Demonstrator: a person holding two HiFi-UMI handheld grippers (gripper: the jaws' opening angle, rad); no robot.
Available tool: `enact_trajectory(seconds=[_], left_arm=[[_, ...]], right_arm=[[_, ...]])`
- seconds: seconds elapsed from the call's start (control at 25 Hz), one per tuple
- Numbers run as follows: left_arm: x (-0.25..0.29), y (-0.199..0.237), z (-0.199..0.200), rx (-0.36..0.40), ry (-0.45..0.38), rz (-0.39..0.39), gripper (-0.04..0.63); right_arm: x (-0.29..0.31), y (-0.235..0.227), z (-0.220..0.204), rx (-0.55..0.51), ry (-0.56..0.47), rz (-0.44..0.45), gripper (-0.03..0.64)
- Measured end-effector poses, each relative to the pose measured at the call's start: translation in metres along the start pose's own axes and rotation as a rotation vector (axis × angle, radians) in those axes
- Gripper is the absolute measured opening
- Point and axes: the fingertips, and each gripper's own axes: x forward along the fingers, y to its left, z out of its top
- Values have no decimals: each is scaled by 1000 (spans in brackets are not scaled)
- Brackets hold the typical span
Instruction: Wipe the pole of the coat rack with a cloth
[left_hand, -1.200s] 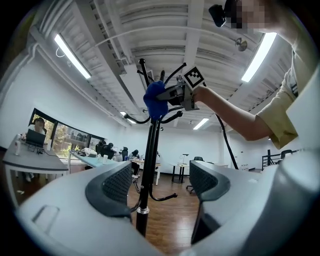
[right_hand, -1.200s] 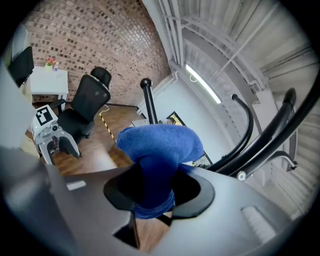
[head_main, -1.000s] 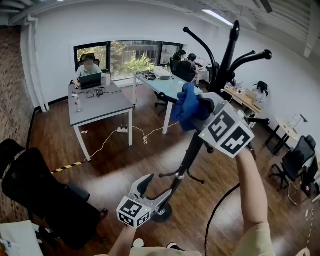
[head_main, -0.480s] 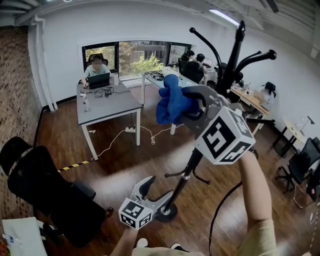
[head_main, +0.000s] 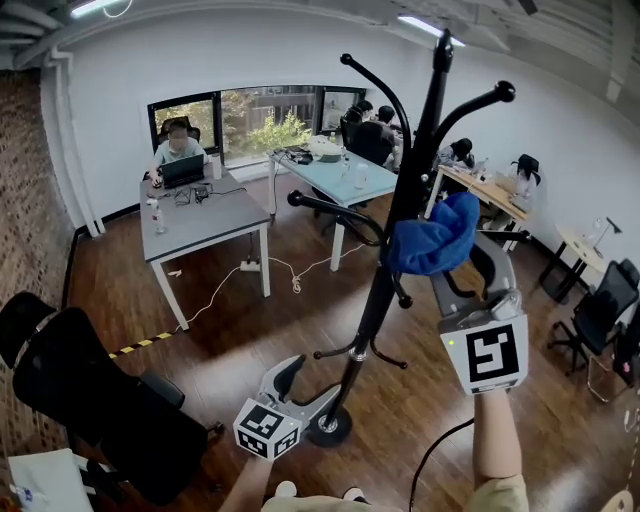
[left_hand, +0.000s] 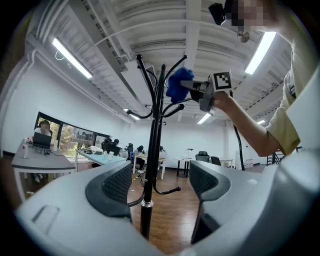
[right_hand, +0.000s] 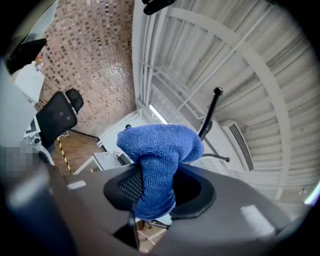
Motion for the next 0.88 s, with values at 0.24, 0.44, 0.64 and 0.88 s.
enact_trajectory(seconds=[0.24, 0.44, 0.64, 0.88], left_arm=[[15, -5, 2, 8, -7, -24, 341], [23, -6, 3, 9, -2, -39, 341], [24, -6, 0, 10, 2, -36, 339], [21, 1, 0, 6, 2, -17, 339]], right_arm=[[-10, 2, -48, 16, 94, -18, 143], [1, 16, -86, 121, 158, 56, 143], [23, 25, -106, 223, 143, 131, 143], [45, 44, -102, 240, 152, 277, 143]])
